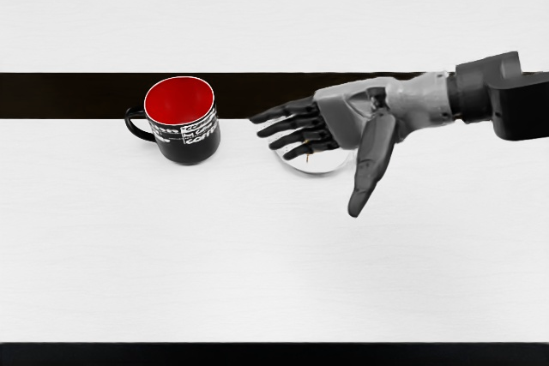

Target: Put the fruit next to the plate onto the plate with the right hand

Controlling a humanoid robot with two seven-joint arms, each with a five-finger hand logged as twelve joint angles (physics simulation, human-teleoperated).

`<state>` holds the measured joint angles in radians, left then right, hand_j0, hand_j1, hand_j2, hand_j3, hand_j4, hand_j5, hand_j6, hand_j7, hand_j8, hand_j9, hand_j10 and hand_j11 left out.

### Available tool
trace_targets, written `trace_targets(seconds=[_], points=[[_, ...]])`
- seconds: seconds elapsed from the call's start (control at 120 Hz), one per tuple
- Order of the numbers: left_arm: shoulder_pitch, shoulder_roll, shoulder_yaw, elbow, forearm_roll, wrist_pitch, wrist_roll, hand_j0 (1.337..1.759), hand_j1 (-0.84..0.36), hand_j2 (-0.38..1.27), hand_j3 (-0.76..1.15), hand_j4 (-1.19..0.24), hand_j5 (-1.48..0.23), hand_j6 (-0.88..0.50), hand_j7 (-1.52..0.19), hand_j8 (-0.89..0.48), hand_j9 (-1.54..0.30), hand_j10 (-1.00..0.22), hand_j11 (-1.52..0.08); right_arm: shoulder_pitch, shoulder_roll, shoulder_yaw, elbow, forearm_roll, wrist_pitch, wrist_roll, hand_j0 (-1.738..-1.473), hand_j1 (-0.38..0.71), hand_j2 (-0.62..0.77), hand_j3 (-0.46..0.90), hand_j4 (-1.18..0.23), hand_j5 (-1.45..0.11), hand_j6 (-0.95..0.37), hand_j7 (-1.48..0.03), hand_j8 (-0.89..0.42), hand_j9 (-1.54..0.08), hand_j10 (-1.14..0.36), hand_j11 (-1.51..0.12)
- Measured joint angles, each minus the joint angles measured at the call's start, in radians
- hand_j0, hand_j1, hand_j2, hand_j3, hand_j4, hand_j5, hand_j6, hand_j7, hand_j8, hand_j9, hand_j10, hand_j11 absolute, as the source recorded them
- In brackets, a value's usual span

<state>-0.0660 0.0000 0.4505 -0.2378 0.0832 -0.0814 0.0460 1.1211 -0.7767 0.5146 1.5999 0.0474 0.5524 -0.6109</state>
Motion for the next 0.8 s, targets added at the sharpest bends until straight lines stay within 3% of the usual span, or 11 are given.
trace_targets(seconds=[0.108,0.275,0.458,0.8], points=[[0.0,0.0,0.0,0.0,0.0,0.0,0.0,1.658,0.35,0.0,0.0,0.0,0.0,0.0,0.0,0.0,0.0,0.0,0.0,-0.096,-0.082,0.019,0.005,0.108,0.038,0.0,-1.658,-0.29,-0.01,0.0,-0.05,-0.06,-0.05,-0.06,-0.05,-0.06,-0.05,-0.06],[0.0,0.0,0.0,0.0,0.0,0.0,0.0,1.658,0.35,0.0,0.0,0.0,0.0,0.0,0.0,0.0,0.0,0.0,0.0,-0.164,-0.191,0.026,-0.01,0.233,0.055,0.0,-1.658,-0.29,-0.01,0.0,-0.05,-0.06,-0.05,-0.06,-0.05,-0.06,-0.05,-0.06],[0.0,0.0,0.0,-0.002,0.001,-0.001,0.0,1.658,0.35,0.0,0.0,0.0,0.0,0.0,0.0,0.0,0.0,0.0,0.0,-0.19,-0.274,0.025,-0.051,0.311,0.058,0.0,-1.658,-0.3,-0.01,0.0,-0.04,-0.05,-0.04,-0.05,-0.04,-0.05,-0.04,-0.05],[-0.003,0.0,0.001,-0.003,0.0,-0.001,0.0,1.658,0.35,0.0,0.0,0.0,0.0,0.0,0.0,0.0,0.0,0.0,0.0,-0.221,-0.327,0.018,-0.141,0.36,0.059,0.0,-1.658,-0.31,-0.01,0.0,-0.03,-0.04,-0.03,-0.05,-0.03,-0.04,-0.03,-0.05]])
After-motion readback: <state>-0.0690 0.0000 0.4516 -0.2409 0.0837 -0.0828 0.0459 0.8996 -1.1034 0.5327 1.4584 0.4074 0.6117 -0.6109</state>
